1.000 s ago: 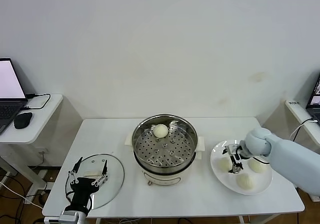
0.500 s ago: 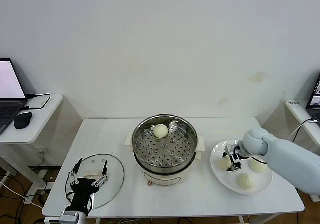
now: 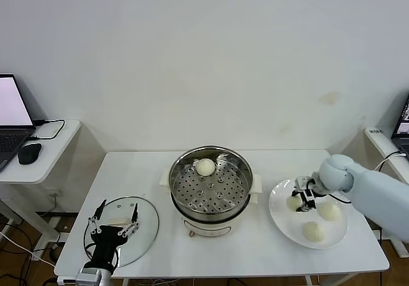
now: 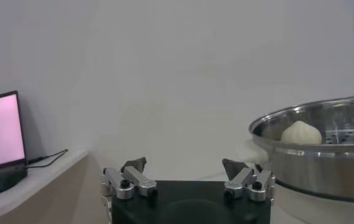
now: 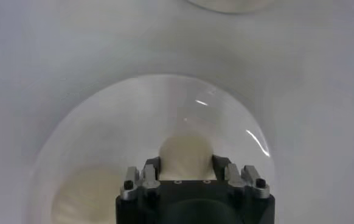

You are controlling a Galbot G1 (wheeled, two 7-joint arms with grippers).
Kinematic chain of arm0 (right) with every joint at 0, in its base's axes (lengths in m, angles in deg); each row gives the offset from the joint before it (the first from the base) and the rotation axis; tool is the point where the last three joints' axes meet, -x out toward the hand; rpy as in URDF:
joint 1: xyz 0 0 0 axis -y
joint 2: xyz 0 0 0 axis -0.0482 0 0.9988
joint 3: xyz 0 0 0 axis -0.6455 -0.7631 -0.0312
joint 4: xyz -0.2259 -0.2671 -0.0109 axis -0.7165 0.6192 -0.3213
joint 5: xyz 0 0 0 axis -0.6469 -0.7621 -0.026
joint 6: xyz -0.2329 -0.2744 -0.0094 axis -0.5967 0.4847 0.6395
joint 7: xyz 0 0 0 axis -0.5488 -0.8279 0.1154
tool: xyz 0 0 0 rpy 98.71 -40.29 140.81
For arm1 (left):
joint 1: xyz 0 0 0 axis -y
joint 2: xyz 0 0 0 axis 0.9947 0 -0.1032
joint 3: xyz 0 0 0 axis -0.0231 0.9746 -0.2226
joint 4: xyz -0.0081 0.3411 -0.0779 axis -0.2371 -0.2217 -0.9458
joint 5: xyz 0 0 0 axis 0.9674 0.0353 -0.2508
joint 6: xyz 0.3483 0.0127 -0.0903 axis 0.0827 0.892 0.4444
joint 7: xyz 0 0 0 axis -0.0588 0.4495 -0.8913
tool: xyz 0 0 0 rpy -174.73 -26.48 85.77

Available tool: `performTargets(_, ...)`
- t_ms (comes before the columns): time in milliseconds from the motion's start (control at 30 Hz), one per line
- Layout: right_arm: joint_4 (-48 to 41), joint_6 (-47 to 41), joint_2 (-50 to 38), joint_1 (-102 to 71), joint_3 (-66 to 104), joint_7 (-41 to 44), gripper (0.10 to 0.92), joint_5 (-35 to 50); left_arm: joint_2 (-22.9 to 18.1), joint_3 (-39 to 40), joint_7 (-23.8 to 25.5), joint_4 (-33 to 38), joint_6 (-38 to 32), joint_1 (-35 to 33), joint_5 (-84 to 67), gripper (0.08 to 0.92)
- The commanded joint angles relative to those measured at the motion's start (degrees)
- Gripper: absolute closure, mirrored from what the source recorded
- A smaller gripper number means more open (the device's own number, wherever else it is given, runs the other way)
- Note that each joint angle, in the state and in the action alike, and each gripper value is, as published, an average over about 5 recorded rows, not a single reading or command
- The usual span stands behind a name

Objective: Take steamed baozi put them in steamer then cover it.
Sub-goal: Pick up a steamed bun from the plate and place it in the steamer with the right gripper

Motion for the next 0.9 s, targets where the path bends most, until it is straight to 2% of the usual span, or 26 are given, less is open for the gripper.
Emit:
performTargets(33,7.2,-1.2,-4.7,13.0,-5.5,0.5,0.499,6.6,0.1,0.1,0.0,0.2,0.0,0.0,0.0,0.177)
performTargets(200,11.8,-2.9,-5.2,31.2,-17.9,0.5,0.499,13.5,0.5,0.3,0.0,0.8,0.1,0.2,-0.1,0.177)
performTargets(433,16.2,-8.5,0.8,50.8,-31.0,-2.3,0.489,25.4,1.0,0.4,0.0,1.5,0.0,0.4,-0.5,0.177)
performTargets(633,17.7,-13.9,11.0,48.2,-30.5,-7.2,0.479,33.8,0.8,0.0,-0.1,1.3,0.0,1.0,-0.6,0.177)
performTargets(900,9.1,-17.0,25.8,35.4,-24.7,-12.3,0.474,35.9,-0.1,-1.0,-0.1,1.2,0.0,1.5,-0.5,0.177)
